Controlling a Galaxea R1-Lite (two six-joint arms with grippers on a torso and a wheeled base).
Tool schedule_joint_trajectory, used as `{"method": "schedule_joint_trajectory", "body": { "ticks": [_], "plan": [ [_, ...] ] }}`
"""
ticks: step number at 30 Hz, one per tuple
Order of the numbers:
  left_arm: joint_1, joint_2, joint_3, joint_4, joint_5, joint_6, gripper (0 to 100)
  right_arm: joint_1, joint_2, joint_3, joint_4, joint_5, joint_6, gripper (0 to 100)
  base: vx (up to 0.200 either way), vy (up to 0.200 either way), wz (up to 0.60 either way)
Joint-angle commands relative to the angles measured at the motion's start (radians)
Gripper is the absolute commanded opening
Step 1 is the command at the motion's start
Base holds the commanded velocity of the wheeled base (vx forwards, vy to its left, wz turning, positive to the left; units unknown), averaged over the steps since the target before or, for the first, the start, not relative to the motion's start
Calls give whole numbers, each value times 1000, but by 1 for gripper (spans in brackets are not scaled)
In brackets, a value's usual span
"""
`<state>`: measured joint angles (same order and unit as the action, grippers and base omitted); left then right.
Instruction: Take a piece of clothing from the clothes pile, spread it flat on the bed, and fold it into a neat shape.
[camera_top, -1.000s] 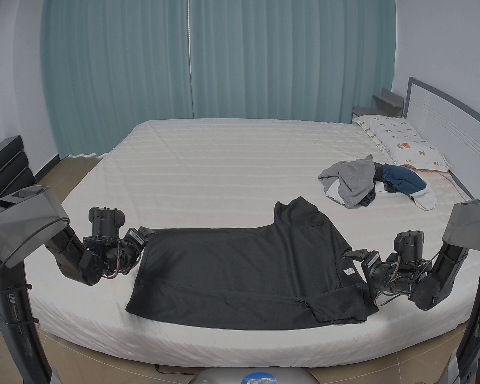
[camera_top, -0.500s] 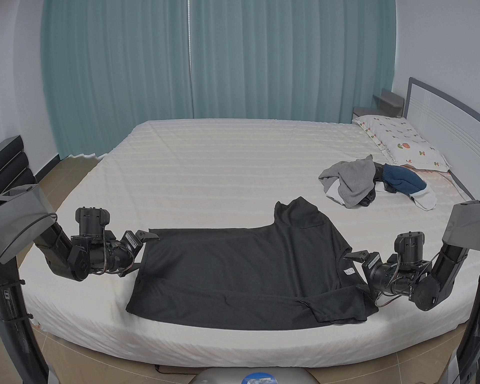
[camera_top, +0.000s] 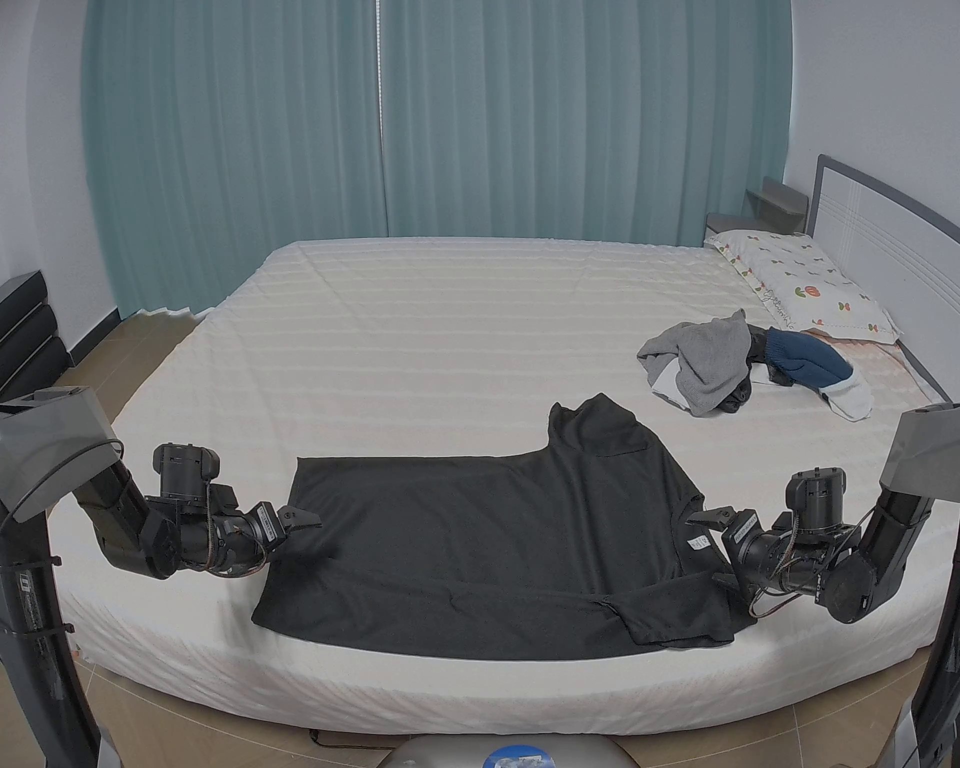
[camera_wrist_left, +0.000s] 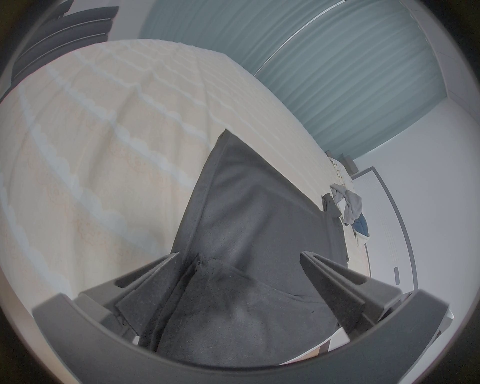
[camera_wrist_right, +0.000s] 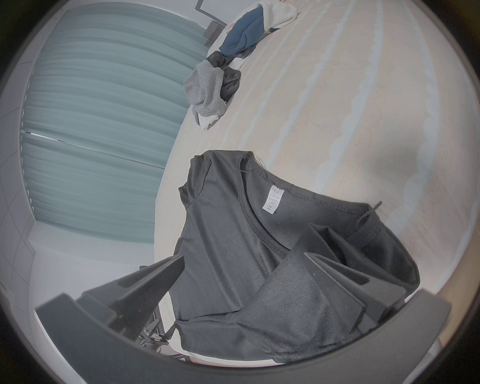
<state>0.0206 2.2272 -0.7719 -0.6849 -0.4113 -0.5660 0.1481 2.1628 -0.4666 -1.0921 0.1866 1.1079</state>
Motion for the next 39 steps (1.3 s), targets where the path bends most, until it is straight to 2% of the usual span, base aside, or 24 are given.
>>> {"method": "schedule_joint_trajectory", "body": {
  "ticks": [1,9,10,24,32,36,39],
  "plan": [
    [-2,11,5,-1,0,0,100,1,3,0,0,1,0,100,0,0,0],
    [-5,15,6,-1,2,1,100,1,3,2,0,1,0,100,0,0,0],
    [-5,15,6,-1,3,3,0,1,3,2,-2,1,0,100,0,0,0],
    [4,-9,68,1,22,43,0,-44,-6,3,0,8,-3,100,0,0,0],
    [22,-98,120,2,35,31,0,-47,-9,17,0,1,-83,100,0,0,0],
    [25,-149,146,4,34,9,0,-68,-11,29,-2,4,-186,100,0,0,0],
    [22,-170,151,7,34,-8,0,-82,2,25,-15,10,-227,100,0,0,0]
  ]
}}
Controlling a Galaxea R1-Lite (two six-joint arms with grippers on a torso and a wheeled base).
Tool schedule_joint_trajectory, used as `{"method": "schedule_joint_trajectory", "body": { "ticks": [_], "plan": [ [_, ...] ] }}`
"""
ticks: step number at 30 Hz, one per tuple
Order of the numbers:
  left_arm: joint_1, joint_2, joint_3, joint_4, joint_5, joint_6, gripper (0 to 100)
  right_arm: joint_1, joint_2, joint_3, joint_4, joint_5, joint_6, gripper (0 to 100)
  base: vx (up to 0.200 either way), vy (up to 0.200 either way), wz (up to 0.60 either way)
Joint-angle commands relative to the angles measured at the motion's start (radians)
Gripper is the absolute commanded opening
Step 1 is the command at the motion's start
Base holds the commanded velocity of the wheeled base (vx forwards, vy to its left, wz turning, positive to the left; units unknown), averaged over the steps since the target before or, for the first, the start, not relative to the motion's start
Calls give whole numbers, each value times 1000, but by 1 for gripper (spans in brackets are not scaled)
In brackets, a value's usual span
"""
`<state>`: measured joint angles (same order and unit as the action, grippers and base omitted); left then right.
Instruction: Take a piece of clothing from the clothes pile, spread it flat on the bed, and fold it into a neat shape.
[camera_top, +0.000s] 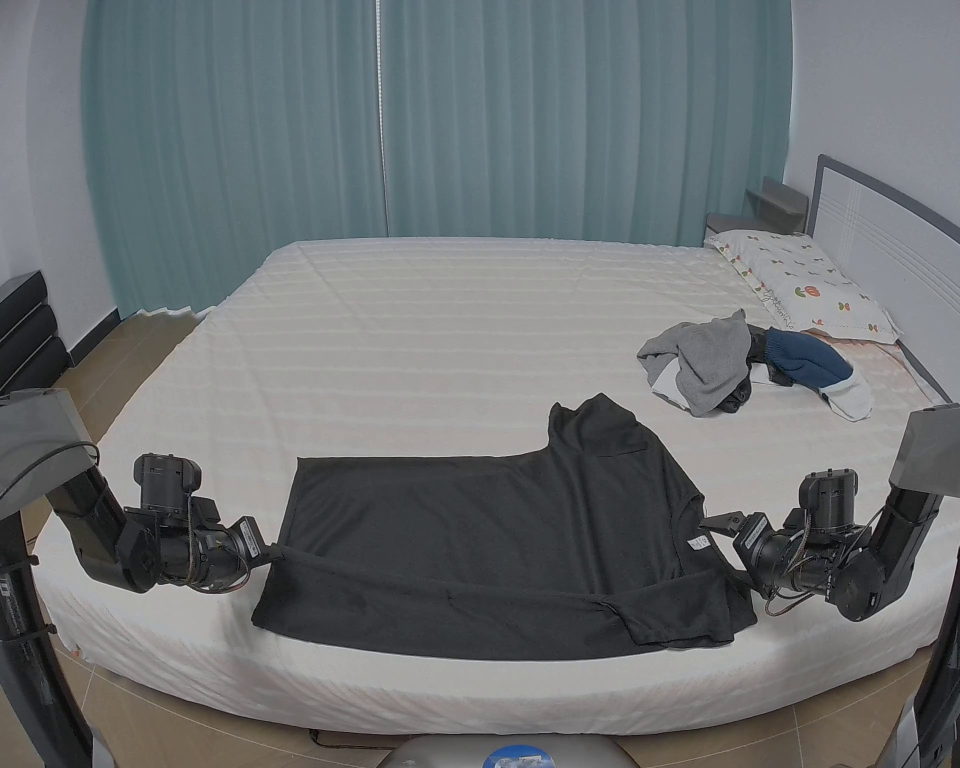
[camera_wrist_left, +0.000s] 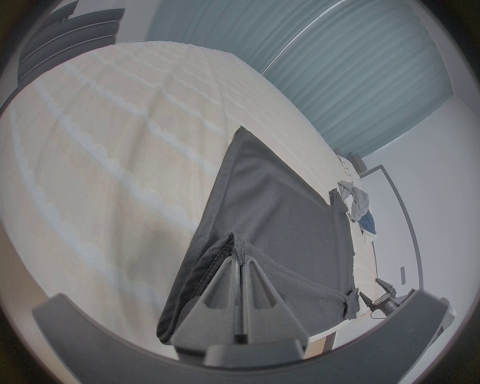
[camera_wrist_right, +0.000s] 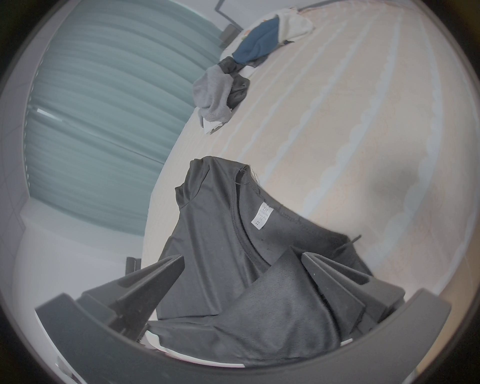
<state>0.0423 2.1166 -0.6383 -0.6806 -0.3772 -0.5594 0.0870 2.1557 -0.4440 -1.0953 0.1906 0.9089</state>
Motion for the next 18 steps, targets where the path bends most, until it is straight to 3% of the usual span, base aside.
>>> {"method": "schedule_joint_trajectory", "body": {
  "ticks": [1,3,4,7,18],
  "plan": [
    [1,-60,17,3,0,-14,0,-21,9,2,-12,6,-28,100,0,0,0],
    [1,-64,20,4,0,-13,0,-35,12,1,-20,16,-64,100,0,0,0],
    [1,-66,28,0,1,-11,0,-52,19,-4,-21,59,-125,100,0,0,0],
    [-1,-66,29,1,1,-11,0,-67,19,-8,-24,115,-205,100,0,0,0],
    [-2,-66,29,6,1,-10,0,-78,124,-85,-34,257,-406,100,0,0,0]
  ]
}}
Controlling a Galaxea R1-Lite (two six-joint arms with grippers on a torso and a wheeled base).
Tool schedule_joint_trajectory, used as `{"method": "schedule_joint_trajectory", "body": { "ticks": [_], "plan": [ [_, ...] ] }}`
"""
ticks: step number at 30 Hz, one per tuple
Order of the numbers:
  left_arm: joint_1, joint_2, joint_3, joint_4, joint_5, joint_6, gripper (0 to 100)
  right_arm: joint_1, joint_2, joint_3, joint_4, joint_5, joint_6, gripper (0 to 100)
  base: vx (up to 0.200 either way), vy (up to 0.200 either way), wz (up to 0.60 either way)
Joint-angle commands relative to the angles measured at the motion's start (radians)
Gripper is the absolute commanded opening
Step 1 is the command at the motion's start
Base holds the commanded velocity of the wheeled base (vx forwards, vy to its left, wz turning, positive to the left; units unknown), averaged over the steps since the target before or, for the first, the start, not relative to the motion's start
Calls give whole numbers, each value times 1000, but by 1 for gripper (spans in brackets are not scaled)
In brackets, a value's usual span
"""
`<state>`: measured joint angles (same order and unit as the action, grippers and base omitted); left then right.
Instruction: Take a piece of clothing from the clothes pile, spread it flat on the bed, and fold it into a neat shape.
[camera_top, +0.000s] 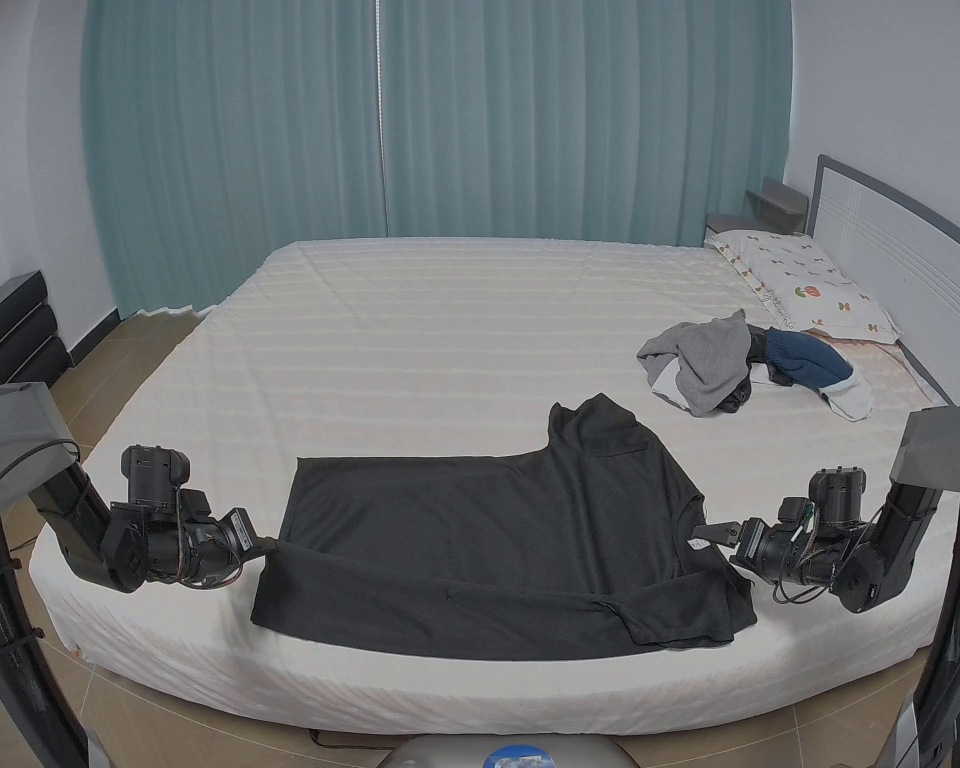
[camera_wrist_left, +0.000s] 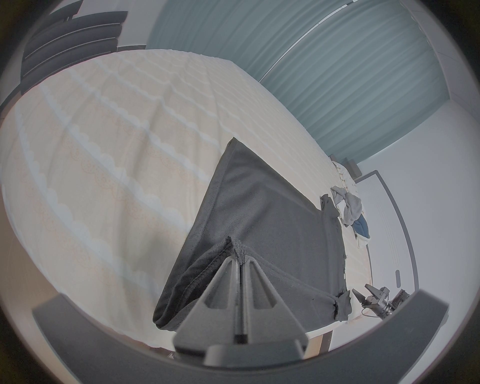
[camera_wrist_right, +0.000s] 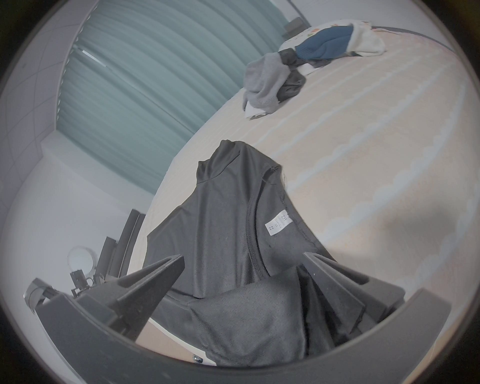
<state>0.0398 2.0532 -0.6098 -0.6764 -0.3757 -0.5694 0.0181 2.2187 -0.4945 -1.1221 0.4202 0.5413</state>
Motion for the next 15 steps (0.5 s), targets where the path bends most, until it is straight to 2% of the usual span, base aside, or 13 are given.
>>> {"method": "schedule_joint_trajectory", "body": {
  "ticks": [1,12,15],
  "plan": [
    [0,-2,1,1,0,-1,0,-10,62,-36,-8,29,-40,100,0,0,0],
    [0,-2,1,1,0,-1,0,-27,159,-49,-125,69,-86,100,0,0,0],
    [0,-2,1,1,0,-1,0,-41,160,-18,-159,106,-89,100,0,0,0]
  ]
}}
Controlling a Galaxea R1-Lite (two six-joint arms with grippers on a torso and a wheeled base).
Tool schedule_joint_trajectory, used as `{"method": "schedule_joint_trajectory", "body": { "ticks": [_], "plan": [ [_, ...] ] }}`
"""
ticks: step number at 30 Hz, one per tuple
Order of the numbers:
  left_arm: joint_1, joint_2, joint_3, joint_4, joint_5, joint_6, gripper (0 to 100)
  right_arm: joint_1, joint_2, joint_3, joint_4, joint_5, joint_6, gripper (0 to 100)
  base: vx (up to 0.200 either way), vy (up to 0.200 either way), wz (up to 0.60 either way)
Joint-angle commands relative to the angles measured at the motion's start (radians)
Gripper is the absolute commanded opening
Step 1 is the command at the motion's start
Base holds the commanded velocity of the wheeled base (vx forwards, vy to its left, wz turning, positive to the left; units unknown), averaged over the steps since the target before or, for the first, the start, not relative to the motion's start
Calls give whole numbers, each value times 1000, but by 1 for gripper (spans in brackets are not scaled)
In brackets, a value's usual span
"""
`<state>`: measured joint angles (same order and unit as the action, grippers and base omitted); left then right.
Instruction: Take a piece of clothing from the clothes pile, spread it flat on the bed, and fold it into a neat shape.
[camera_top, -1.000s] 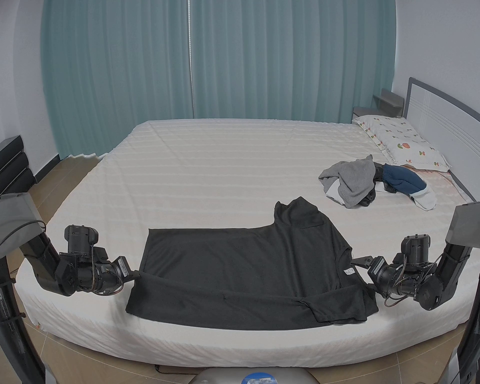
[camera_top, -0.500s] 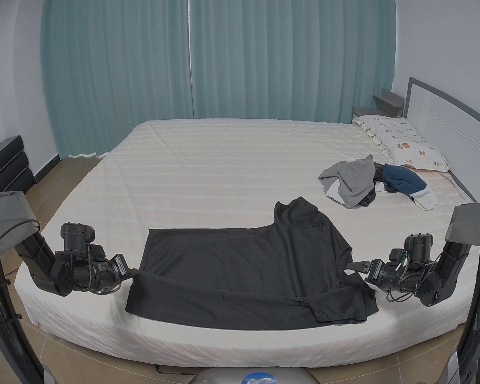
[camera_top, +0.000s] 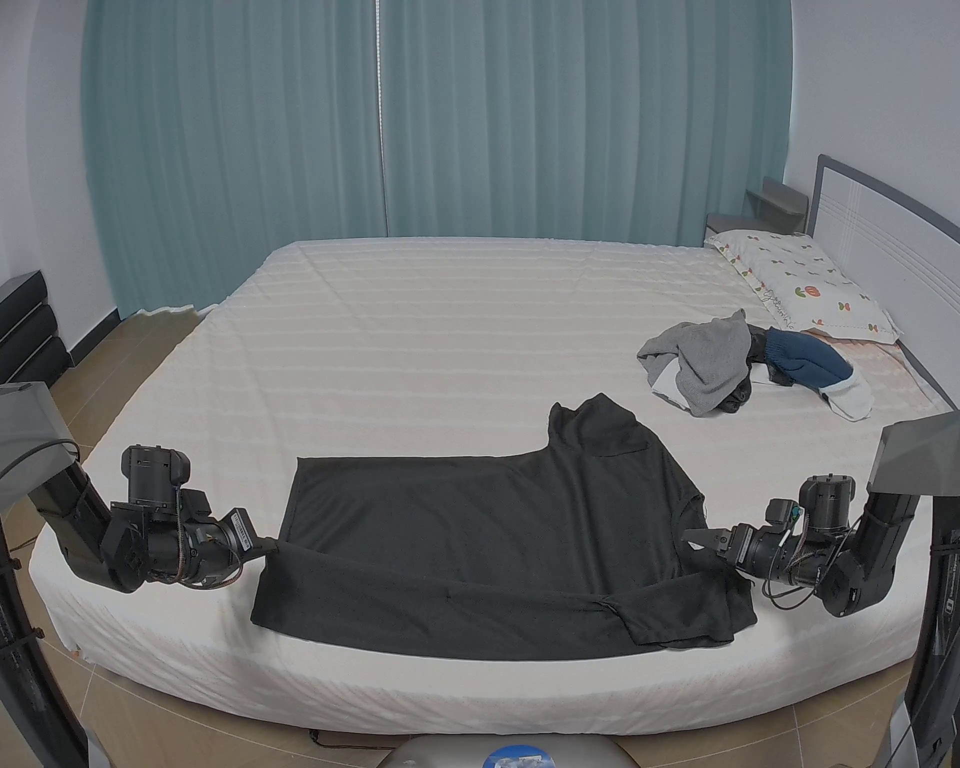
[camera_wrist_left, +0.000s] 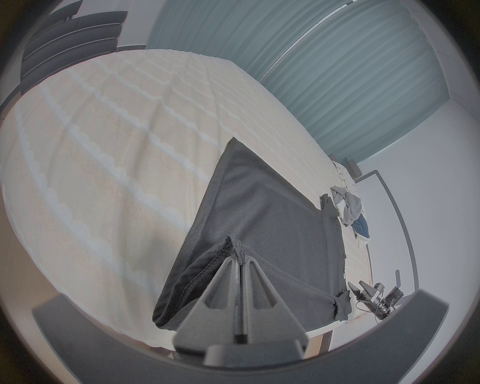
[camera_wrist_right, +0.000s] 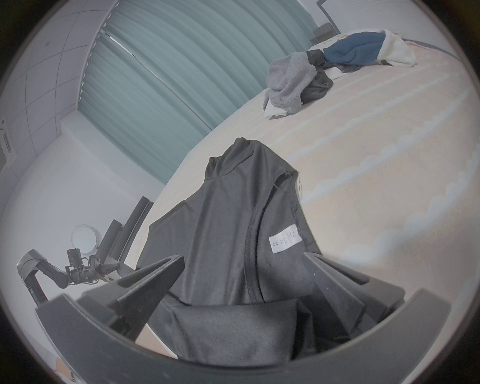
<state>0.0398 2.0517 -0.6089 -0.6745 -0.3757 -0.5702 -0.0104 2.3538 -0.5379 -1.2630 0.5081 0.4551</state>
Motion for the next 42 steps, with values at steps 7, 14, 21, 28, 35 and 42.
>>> {"method": "schedule_joint_trajectory", "body": {
  "ticks": [7,14,21,28,35,42],
  "plan": [
    [0,-1,0,0,0,0,0,-17,70,62,-95,46,-4,100,0,0,0],
    [0,1,0,0,0,0,0,-26,97,78,-141,47,-6,0,0,0,0],
    [2,-2,3,3,3,0,0,-63,97,90,-154,58,-9,0,0,0,0],
    [5,-33,46,-4,37,3,0,-74,50,173,-246,70,5,0,0,0,0],
    [3,-88,86,0,40,4,0,-85,-15,257,-302,98,5,0,0,0,0],
    [8,-153,158,-4,43,9,0,-89,-114,337,-302,115,4,0,0,0,0]
  ]
}}
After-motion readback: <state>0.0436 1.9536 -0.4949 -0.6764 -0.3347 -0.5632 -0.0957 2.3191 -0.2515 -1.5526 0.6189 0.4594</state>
